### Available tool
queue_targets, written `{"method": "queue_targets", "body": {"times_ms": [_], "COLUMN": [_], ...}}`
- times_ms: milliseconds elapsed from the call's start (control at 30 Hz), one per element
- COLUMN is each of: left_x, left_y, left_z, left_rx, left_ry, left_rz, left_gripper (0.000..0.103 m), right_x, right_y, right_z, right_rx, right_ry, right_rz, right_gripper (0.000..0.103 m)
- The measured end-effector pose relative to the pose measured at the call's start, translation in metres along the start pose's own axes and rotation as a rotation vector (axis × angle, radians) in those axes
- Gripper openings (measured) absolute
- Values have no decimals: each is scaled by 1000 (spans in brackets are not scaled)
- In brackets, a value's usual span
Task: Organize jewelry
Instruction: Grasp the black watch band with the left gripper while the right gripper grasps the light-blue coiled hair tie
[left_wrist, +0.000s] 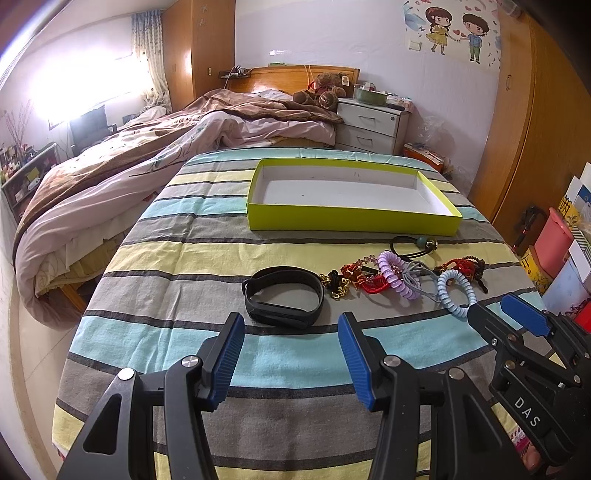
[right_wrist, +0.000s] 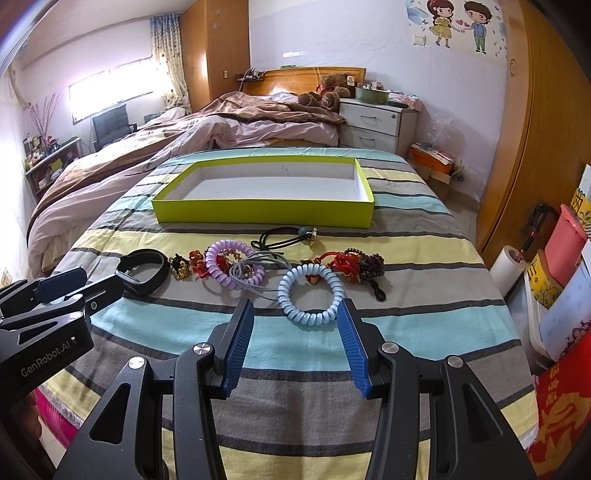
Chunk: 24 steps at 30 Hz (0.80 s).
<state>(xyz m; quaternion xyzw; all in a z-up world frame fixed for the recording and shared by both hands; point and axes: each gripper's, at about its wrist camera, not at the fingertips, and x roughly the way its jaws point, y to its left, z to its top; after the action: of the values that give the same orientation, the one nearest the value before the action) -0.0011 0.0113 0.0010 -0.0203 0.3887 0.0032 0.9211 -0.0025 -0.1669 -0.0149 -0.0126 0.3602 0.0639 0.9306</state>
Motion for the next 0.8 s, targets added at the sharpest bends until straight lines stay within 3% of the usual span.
{"method": "queue_targets", "body": {"times_ms": [200,333,467,600,700,800], "left_x": [4,11,17,23,31,38], "left_y": [3,14,31,43,48,51], "left_z": [3,7,13,18,21,22], "left_rx": [-1,-1,-46,-64,-76,-79], "left_ry": [8,33,40,49,68,86], "left_rz": [-7,-38,-55,-64,-70,-84], "left_gripper": [52,52,52,52,52,52], "right_x": [4,7,13,25,36,46], "right_y": [-2,-16,-28,-36,-35,-38], "right_z": [0,3,7,12,14,16], "right_rx": [-6,32,56,90,56,55], "right_ry": [6,10,24,56,84,110], "right_rz": [0,45,45,114,55,63], "right_gripper": [48,48,48,48,48,48]}}
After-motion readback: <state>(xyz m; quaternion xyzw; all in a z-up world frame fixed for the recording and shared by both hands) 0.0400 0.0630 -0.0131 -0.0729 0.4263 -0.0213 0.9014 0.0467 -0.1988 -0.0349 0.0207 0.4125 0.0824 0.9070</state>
